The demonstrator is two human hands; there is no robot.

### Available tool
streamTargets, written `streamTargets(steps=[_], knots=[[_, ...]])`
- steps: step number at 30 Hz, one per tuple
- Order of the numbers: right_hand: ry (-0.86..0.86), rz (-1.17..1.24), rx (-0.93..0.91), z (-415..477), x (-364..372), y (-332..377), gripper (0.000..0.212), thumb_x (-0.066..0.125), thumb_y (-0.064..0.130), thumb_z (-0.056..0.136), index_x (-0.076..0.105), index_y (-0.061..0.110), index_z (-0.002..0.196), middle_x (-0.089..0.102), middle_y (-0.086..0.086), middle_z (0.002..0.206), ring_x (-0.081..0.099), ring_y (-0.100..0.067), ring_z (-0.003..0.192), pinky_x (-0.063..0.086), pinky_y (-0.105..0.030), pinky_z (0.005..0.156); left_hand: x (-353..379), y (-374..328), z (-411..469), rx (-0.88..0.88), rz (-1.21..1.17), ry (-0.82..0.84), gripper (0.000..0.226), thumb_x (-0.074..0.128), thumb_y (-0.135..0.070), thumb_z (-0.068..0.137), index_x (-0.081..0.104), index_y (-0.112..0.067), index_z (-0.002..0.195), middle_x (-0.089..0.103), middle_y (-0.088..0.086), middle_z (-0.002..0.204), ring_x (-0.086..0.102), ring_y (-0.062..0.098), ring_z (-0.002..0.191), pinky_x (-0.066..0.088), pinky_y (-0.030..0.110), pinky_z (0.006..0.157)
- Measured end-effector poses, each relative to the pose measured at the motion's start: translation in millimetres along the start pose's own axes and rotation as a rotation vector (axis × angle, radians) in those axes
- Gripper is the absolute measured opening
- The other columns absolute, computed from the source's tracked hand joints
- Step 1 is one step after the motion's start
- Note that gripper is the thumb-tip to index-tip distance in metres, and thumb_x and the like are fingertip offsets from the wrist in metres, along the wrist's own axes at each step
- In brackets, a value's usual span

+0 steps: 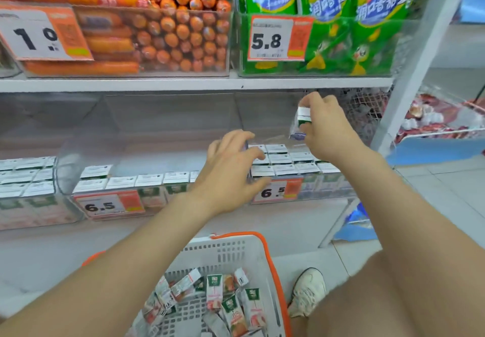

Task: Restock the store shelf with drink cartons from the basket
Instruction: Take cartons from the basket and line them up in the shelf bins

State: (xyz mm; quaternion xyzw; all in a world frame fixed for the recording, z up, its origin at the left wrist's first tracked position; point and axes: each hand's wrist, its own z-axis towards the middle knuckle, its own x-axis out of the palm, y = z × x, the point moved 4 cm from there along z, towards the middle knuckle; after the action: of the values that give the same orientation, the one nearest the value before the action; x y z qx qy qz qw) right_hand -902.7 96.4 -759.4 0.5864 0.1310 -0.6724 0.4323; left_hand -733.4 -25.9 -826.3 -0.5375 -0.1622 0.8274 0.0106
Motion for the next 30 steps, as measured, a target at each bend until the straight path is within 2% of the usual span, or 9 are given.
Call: streamTargets(steps=[4, 9, 12, 17, 20, 22, 26, 28, 30], knots=[[0.101, -0.206, 0.012, 23, 30, -40, 0.049, 0.067, -0.009, 0.089, 0.055, 0.011, 0.132, 0.052, -0.023, 0.124, 0.051, -0.045, 0.114, 0.046, -0.045, 0.083, 13, -7, 0, -0.004, 0.051, -0.016, 0.035, 0.071, -0.051, 0.092, 0.069, -0.026, 0.116, 0.043, 0.002, 0.148, 0.022, 0.025, 0.149, 0.031, 0.050, 0.112], [0.295, -0.181, -0.040, 30, 58, -43, 0.046, 0.059, 0.004, 0.100, 0.054, 0.018, 0.145, 0.061, -0.026, 0.128, 0.062, -0.047, 0.105, 0.056, -0.048, 0.085, 20, -13, -2, -0.052, 0.026, -0.064, 0.019, 0.073, -0.045, 0.090, 0.067, -0.028, 0.094, 0.048, -0.002, 0.138, 0.024, 0.025, 0.152, 0.037, 0.048, 0.105], [0.376, -0.162, -0.046, 34, 60, -41, 0.055, 0.050, -0.003, 0.099, 0.051, 0.018, 0.150, 0.060, -0.025, 0.134, 0.062, -0.047, 0.112, 0.057, -0.054, 0.092, 21, -12, -3, -0.042, 0.006, -0.106, 0.018, 0.075, -0.043, 0.089, 0.067, -0.028, 0.089, 0.051, -0.002, 0.136, 0.026, 0.026, 0.152, 0.040, 0.050, 0.105], [0.477, -0.153, 0.023, 27, 68, -39, 0.065, 0.040, -0.001, 0.093, 0.046, 0.017, 0.155, 0.054, -0.023, 0.148, 0.053, -0.045, 0.132, 0.048, -0.052, 0.109, 21, -9, -5, -0.021, 0.003, -0.082, 0.022, 0.075, -0.045, 0.091, 0.066, -0.025, 0.093, 0.051, 0.000, 0.146, 0.021, 0.026, 0.157, 0.038, 0.052, 0.110], [0.429, -0.170, 0.043, 19, 65, -33, 0.052, 0.044, 0.005, 0.095, 0.048, 0.007, 0.147, 0.057, -0.026, 0.137, 0.057, -0.044, 0.118, 0.052, -0.046, 0.093, 17, -4, -12, 0.012, -0.075, -0.048, 0.031, 0.075, -0.046, 0.093, 0.064, -0.024, 0.112, 0.045, 0.000, 0.156, 0.022, 0.025, 0.158, 0.035, 0.049, 0.115], [0.293, -0.182, 0.010, 10, 57, -20, 0.038, 0.051, 0.004, 0.092, 0.051, 0.000, 0.130, 0.057, -0.026, 0.125, 0.056, -0.043, 0.109, 0.051, -0.046, 0.085, 9, -1, -23, 0.038, -0.106, -0.102, 0.031, 0.076, -0.034, 0.093, 0.063, -0.021, 0.118, 0.049, 0.001, 0.152, 0.040, 0.026, 0.148, 0.041, 0.046, 0.114], [0.029, 0.003, -0.062, -35, 44, 30, 0.023, 0.049, 0.005, 0.079, 0.070, 0.003, 0.089, 0.071, -0.019, 0.093, 0.063, -0.039, 0.091, 0.057, -0.045, 0.078, -4, 1, -70, 0.075, -0.032, -0.285, 0.011, 0.067, -0.014, 0.090, 0.066, -0.013, 0.101, 0.060, 0.002, 0.106, 0.059, 0.026, 0.095, 0.049, 0.039, 0.080], [0.171, 0.090, -0.121, -69, 58, 59, 0.028, 0.046, 0.012, 0.078, 0.073, 0.006, 0.076, 0.072, -0.016, 0.077, 0.066, -0.035, 0.078, 0.058, -0.040, 0.069, 4, 7, -98, 0.024, -0.003, -0.210, 0.007, 0.062, -0.023, 0.089, 0.065, -0.019, 0.093, 0.060, -0.004, 0.089, 0.058, 0.021, 0.078, 0.048, 0.036, 0.065], [0.444, 0.087, -0.208, -107, 90, 84, 0.028, 0.047, 0.015, 0.079, 0.072, 0.005, 0.073, 0.070, -0.015, 0.073, 0.066, -0.032, 0.073, 0.057, -0.040, 0.066, 25, 23, -126, -0.106, -0.001, 0.022, 0.008, 0.057, -0.032, 0.088, 0.063, -0.027, 0.089, 0.061, -0.011, 0.081, 0.059, 0.019, 0.072, 0.049, 0.034, 0.059]])
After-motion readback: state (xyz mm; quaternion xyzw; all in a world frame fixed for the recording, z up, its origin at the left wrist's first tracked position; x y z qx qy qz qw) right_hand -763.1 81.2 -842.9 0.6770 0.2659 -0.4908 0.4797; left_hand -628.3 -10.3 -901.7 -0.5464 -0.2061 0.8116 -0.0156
